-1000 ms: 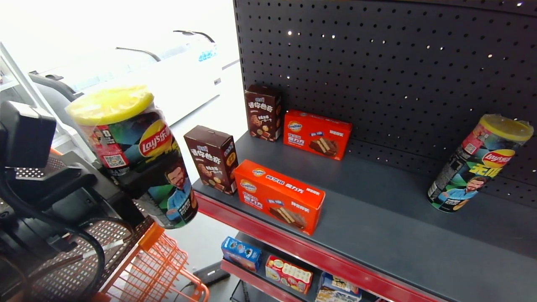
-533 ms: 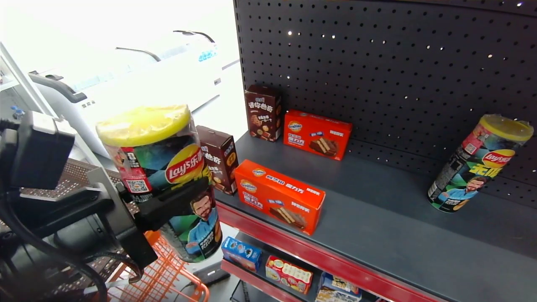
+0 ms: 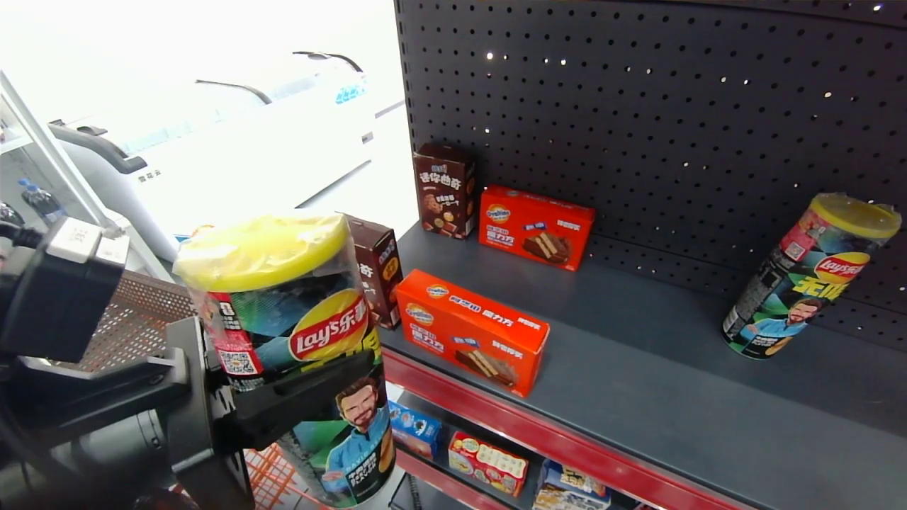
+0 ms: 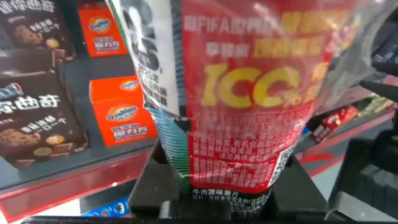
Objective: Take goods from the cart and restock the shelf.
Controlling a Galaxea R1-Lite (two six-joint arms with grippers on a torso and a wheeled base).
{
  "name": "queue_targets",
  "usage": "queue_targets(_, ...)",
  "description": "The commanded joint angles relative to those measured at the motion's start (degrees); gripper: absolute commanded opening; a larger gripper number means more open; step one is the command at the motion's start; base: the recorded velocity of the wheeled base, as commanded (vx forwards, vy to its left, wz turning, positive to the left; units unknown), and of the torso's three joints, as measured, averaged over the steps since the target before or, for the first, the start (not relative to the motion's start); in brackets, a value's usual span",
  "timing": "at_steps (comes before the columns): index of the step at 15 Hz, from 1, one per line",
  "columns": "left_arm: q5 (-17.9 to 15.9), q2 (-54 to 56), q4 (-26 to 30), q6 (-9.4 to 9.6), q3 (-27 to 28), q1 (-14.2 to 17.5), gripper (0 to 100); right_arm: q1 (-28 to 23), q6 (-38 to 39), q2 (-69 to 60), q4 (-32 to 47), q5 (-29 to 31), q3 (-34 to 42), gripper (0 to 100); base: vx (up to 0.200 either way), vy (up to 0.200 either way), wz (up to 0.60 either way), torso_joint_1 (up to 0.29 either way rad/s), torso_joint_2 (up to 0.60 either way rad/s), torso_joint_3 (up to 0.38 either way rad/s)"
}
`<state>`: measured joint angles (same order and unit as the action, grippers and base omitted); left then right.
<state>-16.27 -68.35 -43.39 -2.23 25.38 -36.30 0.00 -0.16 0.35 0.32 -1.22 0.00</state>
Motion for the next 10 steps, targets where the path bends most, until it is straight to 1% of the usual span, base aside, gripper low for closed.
queue_targets(1, -1.5, 0.0, -0.2, 0.03, -0.2, -0.3, 0, 0.1, 0.0, 0.1, -0.1, 0.0, 0.0, 100, 0.000, 0.000, 0.00, 0.000, 0.00, 0.000)
queue_targets(2, -4.4, 0.0, -0.3, 0.03, 0.2, -0.4, 0, 0.0, 0.0, 0.1, -0.1, 0.1, 0.0, 100, 0.000, 0.000, 0.00, 0.000, 0.00, 0.000)
queue_targets(3, -6.0, -0.1, -0.4, 0.21, 0.6, -0.6, 0, 0.1, 0.0, 0.1, -0.1, 0.0, 0.0, 100, 0.000, 0.000, 0.00, 0.000, 0.00, 0.000)
queue_targets(5, -7.0, -0.2, -1.2, 0.21, 0.8, -1.1, 0, 0.0, 0.0, 0.1, -0.1, 0.0, 0.0, 100, 0.000, 0.000, 0.00, 0.000, 0.00, 0.000)
queue_targets(10, -8.3, -0.6, -1.5, 0.30, 0.8, -1.4, 0, 0.0, 0.0, 0.1, -0.1, 0.0, 0.0, 100, 0.000, 0.000, -0.60, 0.004, 0.00, 0.002)
